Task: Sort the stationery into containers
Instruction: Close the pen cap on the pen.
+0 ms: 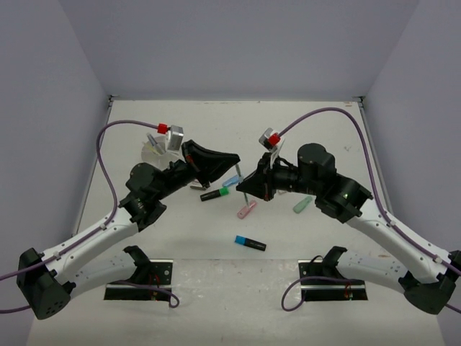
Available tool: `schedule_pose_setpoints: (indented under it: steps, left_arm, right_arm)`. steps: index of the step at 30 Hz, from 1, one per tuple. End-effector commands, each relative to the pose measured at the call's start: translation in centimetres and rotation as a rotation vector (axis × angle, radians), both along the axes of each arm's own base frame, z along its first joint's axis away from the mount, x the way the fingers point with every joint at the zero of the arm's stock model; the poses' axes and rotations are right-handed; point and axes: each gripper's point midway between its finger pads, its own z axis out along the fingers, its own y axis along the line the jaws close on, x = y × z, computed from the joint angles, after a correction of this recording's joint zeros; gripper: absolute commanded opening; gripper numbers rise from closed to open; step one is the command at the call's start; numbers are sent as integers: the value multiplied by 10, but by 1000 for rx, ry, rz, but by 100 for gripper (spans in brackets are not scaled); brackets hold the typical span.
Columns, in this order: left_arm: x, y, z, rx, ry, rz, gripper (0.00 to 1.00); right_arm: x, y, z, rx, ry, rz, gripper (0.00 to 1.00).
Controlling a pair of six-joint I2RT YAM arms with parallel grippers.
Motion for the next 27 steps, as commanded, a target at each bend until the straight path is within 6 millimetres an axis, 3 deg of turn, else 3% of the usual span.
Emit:
schedule_pose_setpoints:
  steps: [1,4,7,8,11,15,16,18,22,24,26,27]
  left_arm:
    - [-61,-24,-114,279,249,-299,0]
    - [-53,-20,-118,297,256,-239,0]
    - [-35,-10,-101,311,220,-115,0]
    - [-29,-6,-90,312,198,-70,5]
    - [-17,-2,-60,303,141,-13,32]
    - [-8,-7,-28,301,94,0,38]
    - [-7,-8,-30,309,99,-1,38]
    - [-6,-10,-13,288,77,-7,38]
    - [-5,-10,-2,276,59,1,26]
    - [-5,-7,-7,301,71,7,22]
    - [-5,-5,-6,312,66,10,0]
    - [-4,-5,-7,323,70,14,0]
  right_arm:
    - [54,-16,156,378,-331,-206,0]
    - [53,-11,133,325,-334,-172,0]
    - [32,-3,98,269,-333,-31,0]
    - [22,0,83,250,-324,28,0]
    - [2,4,48,201,-287,147,0]
    - [-12,7,19,134,-252,189,0]
    - [-12,7,15,123,-248,180,0]
    - [-9,5,11,112,-245,159,0]
    - [-5,0,6,82,-245,126,0]
    - [0,-2,6,71,-254,98,0]
    - [1,-3,4,58,-256,92,0]
    - [0,-3,4,58,-259,94,0]
